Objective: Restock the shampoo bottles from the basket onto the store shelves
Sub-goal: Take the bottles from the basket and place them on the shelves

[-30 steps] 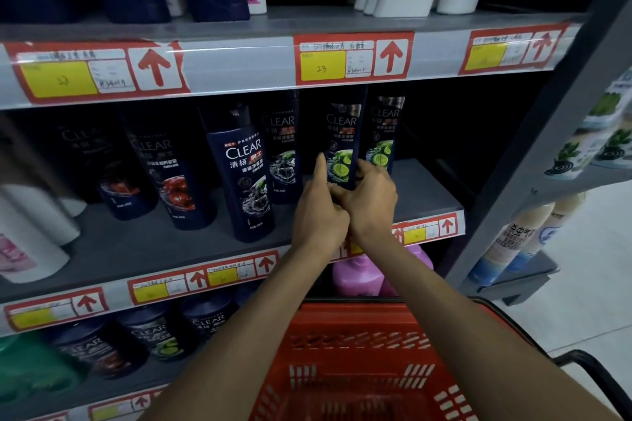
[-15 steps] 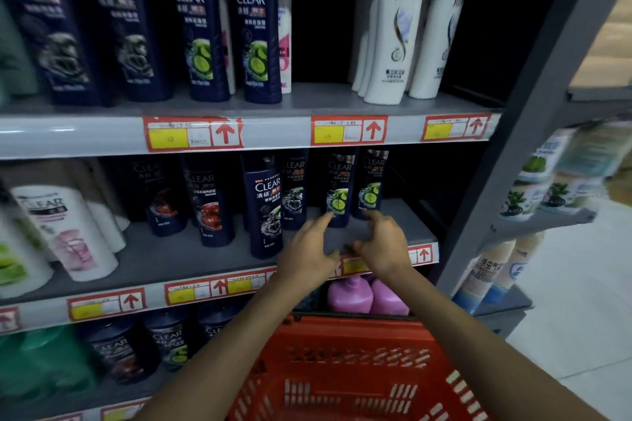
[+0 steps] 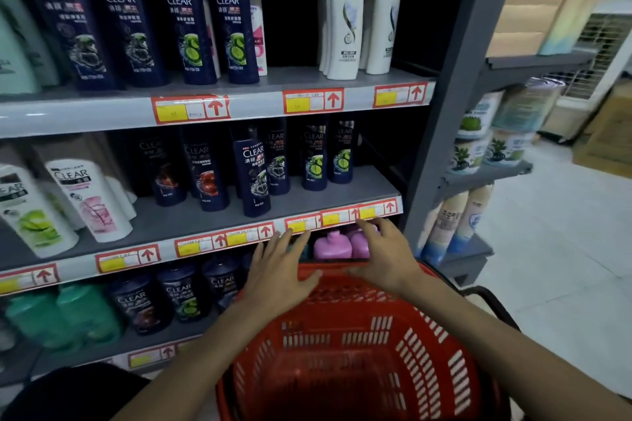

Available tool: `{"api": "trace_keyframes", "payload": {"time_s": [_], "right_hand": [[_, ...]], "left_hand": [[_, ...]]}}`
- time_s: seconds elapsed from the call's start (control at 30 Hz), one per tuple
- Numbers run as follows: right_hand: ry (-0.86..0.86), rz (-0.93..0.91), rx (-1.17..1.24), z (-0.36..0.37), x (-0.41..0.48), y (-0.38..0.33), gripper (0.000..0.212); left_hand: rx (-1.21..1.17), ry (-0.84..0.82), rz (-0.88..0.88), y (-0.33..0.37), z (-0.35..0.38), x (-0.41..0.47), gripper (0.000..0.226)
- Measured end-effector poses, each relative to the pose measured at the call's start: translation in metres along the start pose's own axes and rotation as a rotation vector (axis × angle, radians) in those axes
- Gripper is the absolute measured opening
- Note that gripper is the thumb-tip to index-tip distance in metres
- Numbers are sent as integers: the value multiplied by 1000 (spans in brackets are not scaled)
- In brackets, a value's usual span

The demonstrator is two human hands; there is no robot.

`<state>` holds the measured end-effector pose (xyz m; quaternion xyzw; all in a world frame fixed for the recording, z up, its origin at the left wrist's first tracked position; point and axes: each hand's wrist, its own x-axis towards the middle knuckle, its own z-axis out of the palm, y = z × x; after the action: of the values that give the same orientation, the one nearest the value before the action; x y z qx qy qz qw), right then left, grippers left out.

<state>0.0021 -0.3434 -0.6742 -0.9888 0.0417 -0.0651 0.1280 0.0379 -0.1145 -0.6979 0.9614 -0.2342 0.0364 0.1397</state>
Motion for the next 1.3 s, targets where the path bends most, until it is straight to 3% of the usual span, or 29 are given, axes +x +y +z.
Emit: {"api": "trace_keyframes", "payload": {"time_s": [0.3, 0.6, 0.77, 1.1, 1.3], "right_hand": [[-252, -76, -292, 44, -96, 92, 115], [-317, -55, -433, 83, -140, 146, 115], [-222, -33, -436, 84, -149, 148, 106], [-316, -5, -516, 85, -139, 126, 99], [-293, -76, -500, 99, -124, 82, 90]], "left_hand": [[178, -98, 90, -34, 41, -69, 89], [206, -445, 93, -42, 68, -98, 87], [354, -442, 140, -39, 78, -96, 83], [540, -564, 95, -50, 82, -112, 80], [525, -538, 14, -83, 67, -147, 72]]}}
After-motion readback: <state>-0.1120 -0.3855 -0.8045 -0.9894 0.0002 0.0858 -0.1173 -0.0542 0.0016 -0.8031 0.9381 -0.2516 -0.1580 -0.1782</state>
